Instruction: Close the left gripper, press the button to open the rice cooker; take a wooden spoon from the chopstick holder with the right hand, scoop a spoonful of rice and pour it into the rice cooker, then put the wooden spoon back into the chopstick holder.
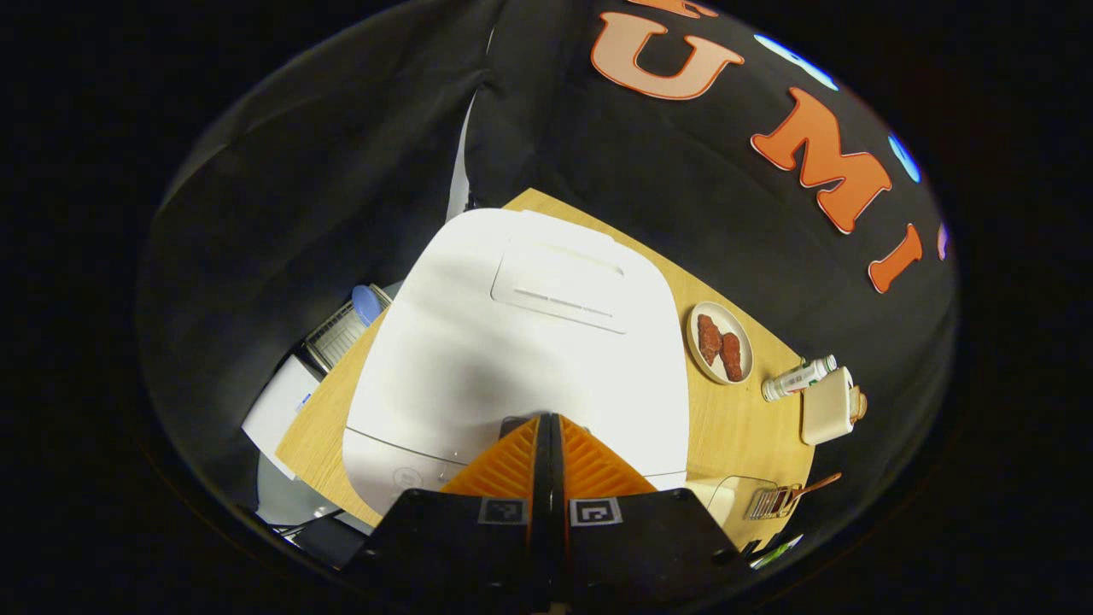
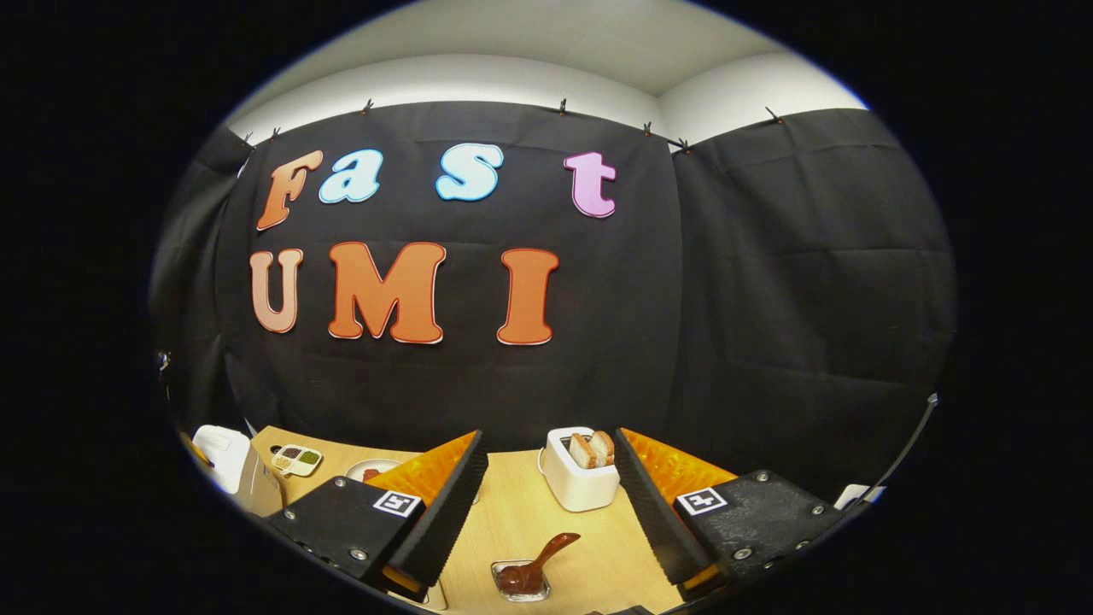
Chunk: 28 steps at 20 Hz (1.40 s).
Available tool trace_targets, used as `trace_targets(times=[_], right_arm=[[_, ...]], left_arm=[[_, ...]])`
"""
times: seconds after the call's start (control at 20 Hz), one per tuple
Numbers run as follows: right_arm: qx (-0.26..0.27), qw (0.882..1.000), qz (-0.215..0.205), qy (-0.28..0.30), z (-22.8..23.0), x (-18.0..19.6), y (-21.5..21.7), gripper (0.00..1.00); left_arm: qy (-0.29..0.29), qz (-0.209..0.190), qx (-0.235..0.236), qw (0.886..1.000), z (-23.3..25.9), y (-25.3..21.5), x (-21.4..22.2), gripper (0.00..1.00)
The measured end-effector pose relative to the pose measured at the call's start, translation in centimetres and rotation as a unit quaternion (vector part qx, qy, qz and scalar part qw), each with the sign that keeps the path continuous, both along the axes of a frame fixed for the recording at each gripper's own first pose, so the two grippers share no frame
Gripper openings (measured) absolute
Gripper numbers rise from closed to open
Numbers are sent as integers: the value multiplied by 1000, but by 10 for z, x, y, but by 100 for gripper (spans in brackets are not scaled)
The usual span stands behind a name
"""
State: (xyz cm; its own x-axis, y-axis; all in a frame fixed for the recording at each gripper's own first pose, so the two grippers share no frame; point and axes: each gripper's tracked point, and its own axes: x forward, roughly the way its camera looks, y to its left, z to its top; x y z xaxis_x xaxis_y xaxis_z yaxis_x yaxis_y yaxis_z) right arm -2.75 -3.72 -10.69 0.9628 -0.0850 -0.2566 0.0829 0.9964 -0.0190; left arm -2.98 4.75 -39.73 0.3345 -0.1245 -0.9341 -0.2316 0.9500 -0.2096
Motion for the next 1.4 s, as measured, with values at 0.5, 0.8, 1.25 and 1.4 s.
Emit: trace_targets(times=[0.5, 0.8, 1.25, 1.4], right_arm=[[3, 999, 7, 42, -35, -4, -8, 94], [17, 997, 16, 70, -62, 0, -4, 94], [61, 988, 32, 138, -131, 6, 0, 94], [82, 981, 30, 171, -164, 6, -3, 94]], left_arm=[[-206, -83, 103, 970, 109, -10, 53, 6], [-319, -88, 139, 933, 178, -29, 60, 5], [-471, -79, 121, 870, 285, -72, 41, 42], [-506, -82, 104, 852, 312, -90, 27, 74]])
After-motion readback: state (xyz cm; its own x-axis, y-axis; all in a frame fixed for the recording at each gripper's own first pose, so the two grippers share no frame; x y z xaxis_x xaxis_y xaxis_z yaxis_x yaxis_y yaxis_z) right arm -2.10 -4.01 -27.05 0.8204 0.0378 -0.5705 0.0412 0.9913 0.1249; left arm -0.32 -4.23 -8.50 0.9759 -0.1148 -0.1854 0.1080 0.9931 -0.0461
